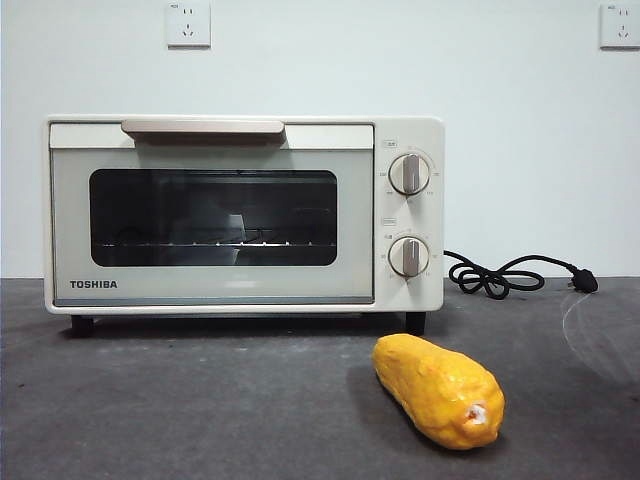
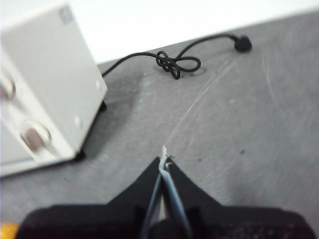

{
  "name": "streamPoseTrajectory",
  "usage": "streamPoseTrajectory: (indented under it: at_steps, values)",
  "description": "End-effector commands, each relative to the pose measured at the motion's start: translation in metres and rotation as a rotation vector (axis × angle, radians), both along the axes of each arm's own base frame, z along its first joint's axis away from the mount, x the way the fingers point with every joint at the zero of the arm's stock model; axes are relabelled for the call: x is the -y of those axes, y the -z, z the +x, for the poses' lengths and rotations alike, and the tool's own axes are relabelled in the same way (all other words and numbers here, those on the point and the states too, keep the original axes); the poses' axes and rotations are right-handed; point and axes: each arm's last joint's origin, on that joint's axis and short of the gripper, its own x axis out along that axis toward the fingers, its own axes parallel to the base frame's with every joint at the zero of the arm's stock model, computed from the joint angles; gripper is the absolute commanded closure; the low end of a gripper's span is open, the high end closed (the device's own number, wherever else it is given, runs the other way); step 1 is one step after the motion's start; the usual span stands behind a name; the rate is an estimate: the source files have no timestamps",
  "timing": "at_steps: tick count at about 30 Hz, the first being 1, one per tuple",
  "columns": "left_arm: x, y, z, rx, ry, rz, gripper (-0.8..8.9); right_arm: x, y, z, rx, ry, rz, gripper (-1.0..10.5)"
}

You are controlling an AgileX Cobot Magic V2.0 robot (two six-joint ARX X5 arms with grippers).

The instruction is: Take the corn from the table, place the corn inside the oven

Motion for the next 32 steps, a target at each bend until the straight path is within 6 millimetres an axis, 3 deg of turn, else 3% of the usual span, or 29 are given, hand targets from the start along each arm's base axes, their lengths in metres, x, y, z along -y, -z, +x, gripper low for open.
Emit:
streamPoseTrajectory:
  at_steps: [1,6,13,25,32]
  values:
    - [0.001,0.002,0.000,-0.054,-0.004,-0.247,8.16,0.000,0.002,0.000,-0.031,0.038,0.236,9.5]
    - [0.004,0.002,-0.001,-0.099,0.106,-0.364,8.17,0.000,0.002,0.000,-0.031,0.036,0.238,9.5]
    - [0.011,-0.012,-0.006,-0.144,0.379,-0.428,8.19,-0.009,-0.006,-0.003,-0.053,-0.261,0.311,9.5]
    - [0.013,-0.094,-0.008,-0.253,0.418,-0.364,8.19,-0.013,-0.086,-0.018,0.103,-0.431,0.272,9.6]
    - [0.017,-0.127,0.007,-0.384,0.458,-0.256,8.19,-0.017,-0.120,-0.012,0.019,-0.610,0.298,9.6]
